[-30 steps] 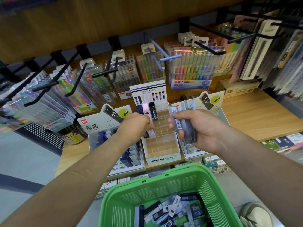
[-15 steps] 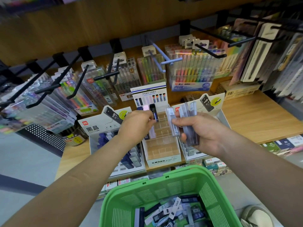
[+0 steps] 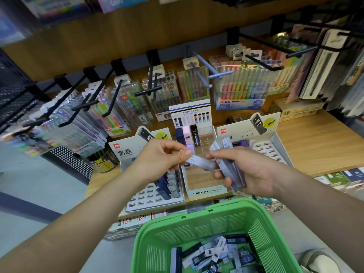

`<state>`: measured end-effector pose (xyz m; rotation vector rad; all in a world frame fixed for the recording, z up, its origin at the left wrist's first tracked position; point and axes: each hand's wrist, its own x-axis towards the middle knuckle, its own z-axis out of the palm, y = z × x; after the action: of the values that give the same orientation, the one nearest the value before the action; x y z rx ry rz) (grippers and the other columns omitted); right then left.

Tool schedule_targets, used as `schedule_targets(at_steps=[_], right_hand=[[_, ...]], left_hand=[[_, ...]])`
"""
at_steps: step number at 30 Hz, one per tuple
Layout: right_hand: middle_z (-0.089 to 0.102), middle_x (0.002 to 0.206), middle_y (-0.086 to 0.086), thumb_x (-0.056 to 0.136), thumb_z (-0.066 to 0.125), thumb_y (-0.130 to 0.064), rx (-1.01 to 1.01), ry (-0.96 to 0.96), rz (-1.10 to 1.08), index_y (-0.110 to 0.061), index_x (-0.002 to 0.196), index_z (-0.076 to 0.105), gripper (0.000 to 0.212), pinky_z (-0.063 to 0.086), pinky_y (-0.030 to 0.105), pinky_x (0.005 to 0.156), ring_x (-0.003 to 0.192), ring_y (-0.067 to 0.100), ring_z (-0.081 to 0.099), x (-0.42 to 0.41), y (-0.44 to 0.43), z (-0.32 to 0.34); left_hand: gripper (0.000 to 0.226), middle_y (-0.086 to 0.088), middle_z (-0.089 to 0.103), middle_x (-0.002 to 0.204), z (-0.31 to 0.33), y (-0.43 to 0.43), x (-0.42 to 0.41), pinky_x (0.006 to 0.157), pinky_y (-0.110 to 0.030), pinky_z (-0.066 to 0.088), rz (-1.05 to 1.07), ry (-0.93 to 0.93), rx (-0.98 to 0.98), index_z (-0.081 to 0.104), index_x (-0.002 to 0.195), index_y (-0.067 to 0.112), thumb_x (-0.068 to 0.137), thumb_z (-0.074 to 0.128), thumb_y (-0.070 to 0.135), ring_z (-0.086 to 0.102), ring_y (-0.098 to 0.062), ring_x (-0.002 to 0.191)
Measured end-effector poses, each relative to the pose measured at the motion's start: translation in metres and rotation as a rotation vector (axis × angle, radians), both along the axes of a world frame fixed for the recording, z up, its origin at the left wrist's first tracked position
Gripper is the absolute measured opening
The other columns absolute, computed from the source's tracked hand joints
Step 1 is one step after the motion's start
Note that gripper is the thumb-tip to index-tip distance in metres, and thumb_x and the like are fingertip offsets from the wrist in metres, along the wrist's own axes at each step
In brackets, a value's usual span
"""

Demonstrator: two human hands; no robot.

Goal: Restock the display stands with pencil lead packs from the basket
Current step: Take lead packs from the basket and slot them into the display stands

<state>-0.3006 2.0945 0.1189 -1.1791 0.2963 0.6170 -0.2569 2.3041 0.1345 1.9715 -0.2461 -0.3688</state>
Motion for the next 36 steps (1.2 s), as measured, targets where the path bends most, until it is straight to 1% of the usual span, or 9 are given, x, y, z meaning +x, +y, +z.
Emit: schedule_targets(at_steps=[3,5,7,12,17,20,22,27,36], right_hand=[[0.069,0.081,0.012,0.092,0.061,-0.006,0.047,0.03,-0.011,0.003,0.119,0.062,0.029,0.058,0.028,0.053,0.063,0.017,0.066,0.0,0.009,-0.003],[0.074,0.091,0.012,0.093,0.06,-0.01,0.054,0.053,0.027,-0.003,0.12,0.061,0.028,0.062,0.037,0.064,0.076,0.024,0.073,-0.001,0.02,-0.006],[0.075,0.099,0.014,0.094,0.059,-0.019,0.036,0.078,0.069,-0.009,0.12,0.058,0.028,0.061,0.04,0.061,0.08,0.029,0.075,-0.003,0.033,-0.009],[0.076,0.091,0.013,0.093,0.062,-0.024,-0.098,0.068,0.038,-0.008,0.118,0.056,0.031,0.05,0.023,0.044,0.054,0.015,0.067,-0.003,0.054,-0.024],[0.076,0.096,0.013,0.087,0.065,-0.005,-0.1,0.089,0.018,-0.005,0.122,0.054,0.037,0.059,0.034,0.058,0.078,0.021,0.074,0.004,0.057,-0.03],[0.076,0.096,0.013,0.088,0.065,-0.005,-0.07,0.092,0.01,-0.008,0.121,0.056,0.034,0.06,0.04,0.061,0.086,0.029,0.074,0.007,0.058,-0.029],[0.076,0.095,0.013,0.088,0.066,-0.011,-0.091,0.062,0.028,-0.009,0.118,0.057,0.031,0.059,0.037,0.057,0.084,0.03,0.075,0.007,0.057,-0.028],[0.076,0.101,0.007,0.089,0.068,-0.02,-0.27,-0.05,0.153,-0.015,0.111,0.061,0.024,0.056,0.029,0.055,0.091,0.024,0.074,0.025,0.048,-0.016],[0.077,0.1,0.002,0.094,0.064,-0.02,-0.244,-0.18,0.287,-0.021,0.111,0.059,0.018,0.047,0.019,0.045,0.088,0.022,0.075,0.017,0.038,-0.038]], left_hand=[[0.015,0.004,0.066,0.067,0.003,0.038,0.004,0.058,-0.024,0.046,0.111,-0.141,0.219,0.075,0.079,0.027,0.089,0.065,0.025,0.053,-0.007,0.058],[0.015,0.011,0.068,0.072,0.003,0.065,0.007,0.062,-0.022,0.046,0.187,-0.248,0.383,0.074,0.084,0.025,0.092,0.062,0.022,0.056,-0.002,0.061],[0.012,0.015,0.066,0.073,-0.001,0.088,0.006,0.062,-0.019,0.043,0.224,-0.322,0.531,0.072,0.084,0.025,0.091,0.064,0.021,0.055,0.002,0.064],[0.016,0.017,0.063,0.064,-0.029,0.118,-0.009,0.07,-0.025,0.049,0.286,-0.343,0.708,0.063,0.071,0.032,0.077,0.078,0.032,0.057,0.005,0.066],[0.013,0.011,0.067,0.072,-0.035,0.115,-0.012,0.073,-0.026,0.05,0.237,-0.362,0.555,0.066,0.073,0.03,0.081,0.075,0.024,0.06,-0.002,0.069],[0.014,0.012,0.067,0.075,-0.034,0.102,-0.014,0.069,-0.013,0.044,0.227,-0.34,0.441,0.068,0.078,0.026,0.086,0.07,0.015,0.059,0.0,0.072],[0.01,0.009,0.067,0.077,-0.031,0.094,-0.016,0.066,-0.005,0.042,0.228,-0.302,0.387,0.069,0.08,0.021,0.087,0.068,0.014,0.058,0.001,0.071],[0.01,-0.007,0.063,0.073,-0.023,0.067,-0.019,0.065,-0.028,0.056,0.179,-0.053,0.044,0.067,0.082,0.012,0.087,0.065,0.003,0.061,-0.021,0.069],[0.002,-0.007,0.066,0.067,-0.033,0.016,-0.01,0.057,-0.023,0.054,0.134,-0.026,-0.032,0.071,0.083,0.011,0.083,0.072,0.009,0.06,-0.014,0.057]])
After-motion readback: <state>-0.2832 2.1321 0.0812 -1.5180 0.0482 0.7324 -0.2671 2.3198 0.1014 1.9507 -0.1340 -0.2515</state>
